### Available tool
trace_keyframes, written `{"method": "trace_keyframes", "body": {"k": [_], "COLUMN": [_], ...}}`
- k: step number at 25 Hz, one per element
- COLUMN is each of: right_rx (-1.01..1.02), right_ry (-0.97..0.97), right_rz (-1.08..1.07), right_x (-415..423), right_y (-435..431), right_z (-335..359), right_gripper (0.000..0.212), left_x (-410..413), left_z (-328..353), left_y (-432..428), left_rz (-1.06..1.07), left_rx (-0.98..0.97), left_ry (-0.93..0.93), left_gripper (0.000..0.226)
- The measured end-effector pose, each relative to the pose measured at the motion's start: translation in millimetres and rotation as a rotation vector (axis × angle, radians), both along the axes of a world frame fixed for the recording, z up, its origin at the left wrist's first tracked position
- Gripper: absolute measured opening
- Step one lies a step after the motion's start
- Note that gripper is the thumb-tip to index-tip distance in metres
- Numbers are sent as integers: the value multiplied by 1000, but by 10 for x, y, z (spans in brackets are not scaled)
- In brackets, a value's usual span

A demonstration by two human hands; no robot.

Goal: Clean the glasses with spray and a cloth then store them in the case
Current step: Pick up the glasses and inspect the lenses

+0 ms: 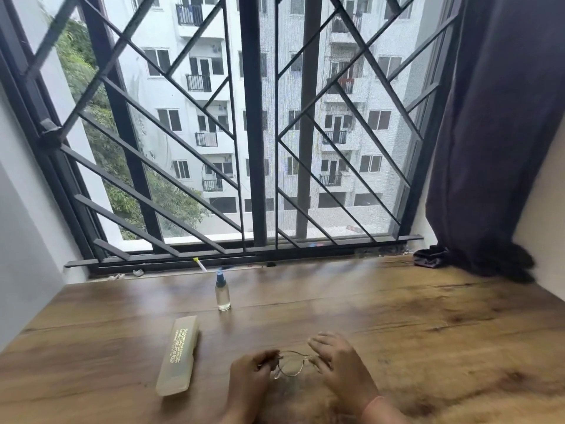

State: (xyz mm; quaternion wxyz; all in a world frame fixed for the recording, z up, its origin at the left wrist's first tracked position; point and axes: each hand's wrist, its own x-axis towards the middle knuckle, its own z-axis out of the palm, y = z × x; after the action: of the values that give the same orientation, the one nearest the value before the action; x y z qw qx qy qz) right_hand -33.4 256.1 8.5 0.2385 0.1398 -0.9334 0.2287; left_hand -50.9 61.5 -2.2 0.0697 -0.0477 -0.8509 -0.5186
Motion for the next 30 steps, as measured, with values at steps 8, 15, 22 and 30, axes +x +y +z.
{"method": "trace_keyframes", "body": {"k": [8, 15, 22, 30], "right_rx": [-115, -709, -1517, -1843], "right_ry": [-238, -149, -297, -380], "right_rz": [-68, 45, 250, 194], "right_x": [-46, -23, 31, 64], "right_y": [-154, -157, -188, -280], "right_z": [354, 543, 592, 496], "right_gripper": [25, 36, 41, 24], "left_x": [33, -48, -37, 16], "left_z": [474, 1015, 843, 753], "left_y": [121, 224, 31, 36], "left_rz": [-15, -208, -224, -207], "left_rx": [65, 19, -29, -28], "left_ry": [355, 536, 315, 333], "left_gripper": [40, 40, 51, 27]}}
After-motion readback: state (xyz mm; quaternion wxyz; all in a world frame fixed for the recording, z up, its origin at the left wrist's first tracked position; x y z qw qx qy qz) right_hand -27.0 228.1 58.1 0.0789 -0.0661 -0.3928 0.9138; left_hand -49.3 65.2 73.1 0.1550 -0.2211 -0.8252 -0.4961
